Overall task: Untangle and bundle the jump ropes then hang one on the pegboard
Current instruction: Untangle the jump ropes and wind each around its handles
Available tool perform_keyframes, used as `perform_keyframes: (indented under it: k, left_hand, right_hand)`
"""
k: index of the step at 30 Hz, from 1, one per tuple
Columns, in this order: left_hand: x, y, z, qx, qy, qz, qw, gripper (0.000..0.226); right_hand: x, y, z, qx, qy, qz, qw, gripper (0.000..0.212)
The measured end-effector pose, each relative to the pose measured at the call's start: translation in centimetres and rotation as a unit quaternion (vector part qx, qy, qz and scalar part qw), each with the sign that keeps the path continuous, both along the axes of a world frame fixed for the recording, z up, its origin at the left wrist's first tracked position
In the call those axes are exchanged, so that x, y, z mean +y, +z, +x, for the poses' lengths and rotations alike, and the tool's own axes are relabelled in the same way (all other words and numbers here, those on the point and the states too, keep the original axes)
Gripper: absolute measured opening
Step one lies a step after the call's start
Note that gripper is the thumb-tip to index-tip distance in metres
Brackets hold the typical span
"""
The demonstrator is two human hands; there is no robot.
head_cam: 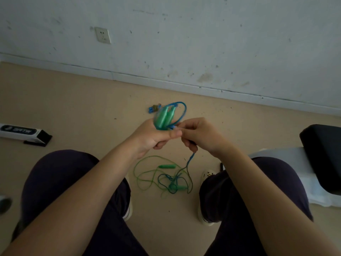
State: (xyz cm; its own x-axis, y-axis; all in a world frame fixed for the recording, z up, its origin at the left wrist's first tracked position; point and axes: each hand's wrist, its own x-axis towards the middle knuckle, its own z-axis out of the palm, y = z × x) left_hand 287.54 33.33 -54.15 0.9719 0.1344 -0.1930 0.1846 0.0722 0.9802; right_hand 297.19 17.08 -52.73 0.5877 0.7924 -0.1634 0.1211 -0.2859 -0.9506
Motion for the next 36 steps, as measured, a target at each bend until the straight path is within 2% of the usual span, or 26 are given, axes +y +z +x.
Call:
perform_keyframes:
  k: [2, 6, 9, 11, 13, 16, 18, 20, 22, 24, 26, 28, 30, 32, 34, 36]
  left_hand:
    - [-0.1, 0.2, 0.1, -0.015, 0.043, 0.016, 0.999, 0.013]
    - [0.5, 0.5, 0.4, -0.010, 0.185, -0.019, 0.982, 0.016]
    - [2.0, 0.7, 0.6, 0.006, 0.298, -0.052, 0.953, 0.018]
    - [2.3, 0.5, 0.7, 0.012, 0.322, -0.041, 0.946, 0.019]
    - [2.3, 0.3, 0.7, 0.013, 0.340, -0.030, 0.940, 0.018]
    - [3.5, 0.3, 0.8, 0.015, 0.397, -0.035, 0.917, 0.021]
    - [4.3, 0.2, 0.8, 0.025, 0.398, -0.050, 0.916, 0.021]
    - [4.3, -0.1, 0.7, 0.052, 0.355, -0.057, 0.932, 0.022]
    - [3.7, -0.5, 0.5, 0.096, 0.269, -0.044, 0.957, 0.019]
    - [3.3, -0.8, 0.3, 0.155, 0.152, -0.015, 0.976, 0.028]
    - [2.9, -0.8, 0.0, 0.201, 0.052, 0.010, 0.978, 0.034]
    - [2.6, -0.8, -0.1, 0.214, 0.018, 0.008, 0.977, 0.033]
    - [2.4, -0.8, 0.0, 0.195, 0.061, -0.007, 0.979, 0.034]
    - [2.6, -0.7, 0.3, 0.144, 0.177, -0.032, 0.973, 0.029]
    - [3.2, -0.6, 0.6, 0.104, 0.295, -0.038, 0.949, 0.033]
    - [3.4, -0.5, 0.6, 0.097, 0.315, -0.030, 0.944, 0.029]
  right_hand:
    - [0.1, 0.2, 0.0, 0.014, 0.002, -0.005, 1.000, 0.025]
    - [-0.2, 0.5, 0.3, 0.003, -0.004, -0.020, 1.000, 0.021]
    - [-1.1, 1.0, 1.7, -0.064, -0.102, -0.011, 0.993, 0.011]
    - [-1.6, 1.0, 2.7, -0.084, -0.177, 0.021, 0.980, 0.011]
    - [-1.8, 1.0, 2.9, -0.108, -0.200, 0.011, 0.974, 0.019]
    - [-2.2, 1.1, 3.1, -0.150, -0.183, -0.065, 0.969, 0.045]
    - [-2.6, 1.4, 3.6, -0.153, -0.179, -0.083, 0.968, 0.041]
    - [-3.1, 1.5, 3.9, -0.122, -0.157, -0.055, 0.979, 0.019]
    - [-3.1, 1.3, 3.6, -0.078, -0.122, -0.025, 0.989, 0.015]
    - [-2.6, 0.8, 3.0, -0.049, -0.117, -0.015, 0.992, 0.016]
    - [-2.1, 0.5, 2.8, -0.016, -0.167, 0.002, 0.986, 0.016]
    - [-1.9, 0.5, 3.0, 0.031, -0.233, 0.039, 0.971, 0.015]
    - [-2.0, 0.5, 3.2, 0.068, -0.267, 0.074, 0.958, 0.015]
    - [-2.0, 0.4, 3.3, 0.078, -0.276, 0.075, 0.955, 0.015]
    - [-2.1, 0.3, 3.3, 0.069, -0.263, 0.051, 0.961, 0.012]
    - [-2.1, 0.5, 3.0, 0.074, -0.229, 0.030, 0.970, 0.010]
